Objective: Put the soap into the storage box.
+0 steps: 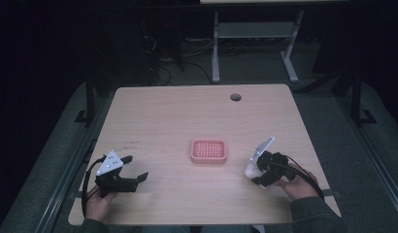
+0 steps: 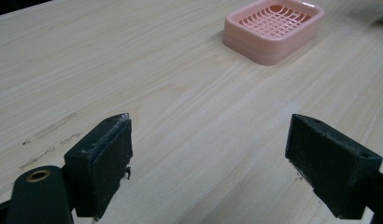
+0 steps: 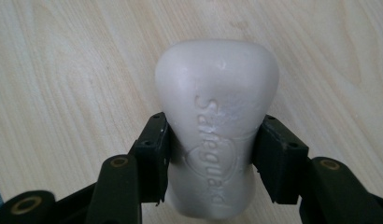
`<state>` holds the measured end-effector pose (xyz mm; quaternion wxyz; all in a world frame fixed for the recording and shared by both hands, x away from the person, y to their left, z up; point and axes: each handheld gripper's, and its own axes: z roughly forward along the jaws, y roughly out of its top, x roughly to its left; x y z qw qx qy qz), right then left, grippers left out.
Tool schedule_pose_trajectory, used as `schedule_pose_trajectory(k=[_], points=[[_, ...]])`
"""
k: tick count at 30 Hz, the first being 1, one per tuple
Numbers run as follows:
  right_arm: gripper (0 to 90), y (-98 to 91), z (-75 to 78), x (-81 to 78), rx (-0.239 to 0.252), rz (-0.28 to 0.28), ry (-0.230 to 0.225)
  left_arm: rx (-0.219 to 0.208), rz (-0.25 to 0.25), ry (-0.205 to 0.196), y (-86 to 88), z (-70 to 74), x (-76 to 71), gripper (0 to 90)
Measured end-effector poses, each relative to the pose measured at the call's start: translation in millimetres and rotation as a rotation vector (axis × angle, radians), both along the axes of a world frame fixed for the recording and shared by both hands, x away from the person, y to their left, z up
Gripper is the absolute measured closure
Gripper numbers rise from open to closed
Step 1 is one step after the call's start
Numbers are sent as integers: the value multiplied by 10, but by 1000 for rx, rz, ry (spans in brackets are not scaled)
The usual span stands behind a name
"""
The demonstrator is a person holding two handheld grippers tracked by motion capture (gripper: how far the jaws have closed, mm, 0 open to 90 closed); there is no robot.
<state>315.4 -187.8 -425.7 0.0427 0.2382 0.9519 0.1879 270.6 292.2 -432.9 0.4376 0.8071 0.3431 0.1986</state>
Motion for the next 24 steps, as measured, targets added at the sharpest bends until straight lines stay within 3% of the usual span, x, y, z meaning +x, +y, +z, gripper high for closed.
schedule_pose_trajectory(k=[9, 24], points=[[491, -1, -60, 25, 10, -6, 9, -2, 1, 2, 2, 3, 0, 145], [493, 35, 1, 25, -2, 13, 4, -1, -1, 0, -1, 0, 0, 145]])
